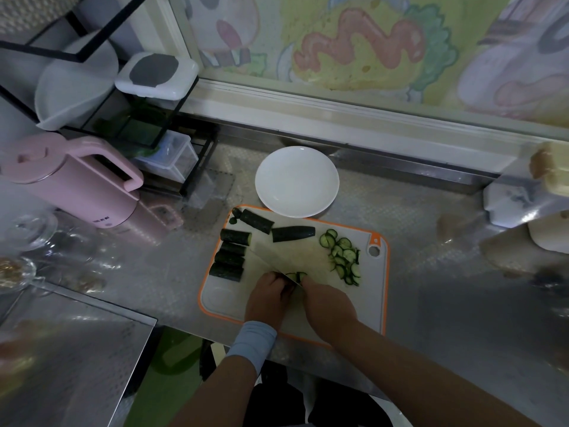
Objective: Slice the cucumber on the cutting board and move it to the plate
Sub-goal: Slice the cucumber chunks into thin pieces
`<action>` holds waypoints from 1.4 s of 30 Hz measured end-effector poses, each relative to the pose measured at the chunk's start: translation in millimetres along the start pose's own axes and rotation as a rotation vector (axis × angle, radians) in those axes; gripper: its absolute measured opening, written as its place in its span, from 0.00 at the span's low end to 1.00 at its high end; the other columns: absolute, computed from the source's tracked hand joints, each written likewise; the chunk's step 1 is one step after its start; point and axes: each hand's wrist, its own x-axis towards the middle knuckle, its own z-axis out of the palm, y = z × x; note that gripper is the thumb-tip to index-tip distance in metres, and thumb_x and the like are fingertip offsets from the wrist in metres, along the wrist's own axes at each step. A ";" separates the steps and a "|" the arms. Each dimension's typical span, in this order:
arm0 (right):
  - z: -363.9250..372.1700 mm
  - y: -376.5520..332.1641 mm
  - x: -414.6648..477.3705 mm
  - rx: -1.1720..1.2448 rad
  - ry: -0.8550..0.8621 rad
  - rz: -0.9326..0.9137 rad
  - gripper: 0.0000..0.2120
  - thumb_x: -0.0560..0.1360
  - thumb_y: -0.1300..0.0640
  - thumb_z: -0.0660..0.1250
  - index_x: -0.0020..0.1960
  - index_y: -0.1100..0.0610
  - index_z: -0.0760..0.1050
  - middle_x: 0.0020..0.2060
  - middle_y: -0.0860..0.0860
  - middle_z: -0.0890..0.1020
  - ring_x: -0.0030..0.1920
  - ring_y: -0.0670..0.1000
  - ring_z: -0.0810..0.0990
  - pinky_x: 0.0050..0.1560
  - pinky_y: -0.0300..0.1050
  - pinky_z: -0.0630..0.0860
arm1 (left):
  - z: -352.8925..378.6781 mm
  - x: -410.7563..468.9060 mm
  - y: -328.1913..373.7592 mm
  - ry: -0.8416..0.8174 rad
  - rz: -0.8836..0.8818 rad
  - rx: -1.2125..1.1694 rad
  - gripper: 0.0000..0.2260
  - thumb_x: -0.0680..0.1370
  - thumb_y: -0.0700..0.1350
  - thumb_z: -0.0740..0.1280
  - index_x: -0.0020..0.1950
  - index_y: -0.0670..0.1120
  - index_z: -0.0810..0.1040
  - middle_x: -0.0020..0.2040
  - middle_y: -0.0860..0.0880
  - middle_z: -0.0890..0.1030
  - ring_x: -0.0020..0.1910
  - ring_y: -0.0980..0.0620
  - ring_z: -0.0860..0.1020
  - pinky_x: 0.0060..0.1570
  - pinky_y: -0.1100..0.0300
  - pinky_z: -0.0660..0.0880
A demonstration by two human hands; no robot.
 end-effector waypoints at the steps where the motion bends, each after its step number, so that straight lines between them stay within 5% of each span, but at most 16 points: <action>1: 0.9 0.8 -1.6 -0.010 0.030 -0.009 0.19 0.64 0.61 0.70 0.55 0.61 0.79 0.31 0.52 0.81 0.27 0.52 0.79 0.24 0.41 0.72 | 0.1 -0.1 -0.3 0.000 0.001 0.000 0.04 0.70 0.41 0.72 0.43 0.43 0.82 0.41 0.46 0.80 0.41 0.47 0.77 0.37 0.63 0.70; 9: -12.3 10.5 -31.1 -0.083 0.009 0.040 0.11 0.70 0.57 0.72 0.51 0.56 0.75 0.24 0.47 0.74 0.21 0.48 0.71 0.23 0.39 0.56 | -2.5 0.5 3.6 0.036 0.014 0.018 0.05 0.68 0.43 0.70 0.41 0.44 0.83 0.40 0.46 0.81 0.37 0.47 0.79 0.34 0.63 0.74; 15: -3.6 13.3 -25.8 -0.122 0.041 -0.027 0.13 0.68 0.58 0.71 0.52 0.56 0.74 0.25 0.48 0.75 0.21 0.47 0.73 0.21 0.39 0.60 | -1.2 0.1 3.6 0.040 -0.002 -0.001 0.04 0.68 0.41 0.72 0.42 0.45 0.84 0.41 0.46 0.81 0.39 0.46 0.79 0.35 0.62 0.74; 19: 7.5 6.3 -7.4 -0.043 0.164 -0.045 0.11 0.70 0.56 0.60 0.50 0.57 0.77 0.27 0.50 0.79 0.24 0.48 0.77 0.21 0.39 0.70 | -0.6 -1.2 3.6 0.056 0.023 0.010 0.05 0.68 0.41 0.72 0.42 0.45 0.84 0.42 0.47 0.81 0.43 0.51 0.75 0.36 0.63 0.73; 23: 5.7 -2.4 2.9 -0.023 0.151 -0.035 0.12 0.66 0.58 0.66 0.50 0.56 0.73 0.27 0.49 0.78 0.23 0.48 0.76 0.20 0.38 0.67 | -2.4 -1.6 6.6 0.067 0.037 0.008 0.05 0.68 0.40 0.70 0.42 0.42 0.83 0.41 0.45 0.81 0.43 0.50 0.74 0.35 0.61 0.73; 27: 7.1 1.6 -5.4 -0.016 0.172 -0.049 0.13 0.72 0.56 0.57 0.54 0.57 0.71 0.30 0.49 0.79 0.25 0.48 0.77 0.23 0.38 0.70 | -2.1 -1.7 5.2 0.044 0.039 0.035 0.04 0.68 0.41 0.71 0.41 0.43 0.83 0.41 0.46 0.81 0.39 0.46 0.78 0.33 0.62 0.73; 31: -1.3 8.7 -24.2 -0.035 0.128 -0.024 0.15 0.66 0.59 0.75 0.51 0.55 0.75 0.26 0.48 0.76 0.22 0.48 0.74 0.20 0.38 0.66 | -1.2 -1.7 2.7 0.032 0.033 0.048 0.04 0.68 0.42 0.71 0.41 0.45 0.84 0.40 0.47 0.81 0.38 0.47 0.79 0.34 0.62 0.74; 36: -9.3 16.9 -35.3 -0.094 0.070 -0.003 0.14 0.69 0.57 0.73 0.48 0.53 0.69 0.22 0.48 0.71 0.19 0.48 0.69 0.20 0.39 0.55 | -1.0 -2.4 2.0 0.041 0.033 0.041 0.06 0.70 0.44 0.69 0.41 0.45 0.84 0.40 0.47 0.81 0.38 0.47 0.79 0.35 0.62 0.75; 42: 2.3 12.3 -19.4 -0.075 0.082 -0.043 0.16 0.62 0.59 0.79 0.48 0.55 0.79 0.27 0.48 0.78 0.23 0.48 0.76 0.20 0.38 0.67 | 1.0 -4.7 -0.3 0.001 -0.016 0.033 0.09 0.73 0.47 0.64 0.43 0.45 0.84 0.43 0.47 0.81 0.41 0.47 0.79 0.36 0.61 0.76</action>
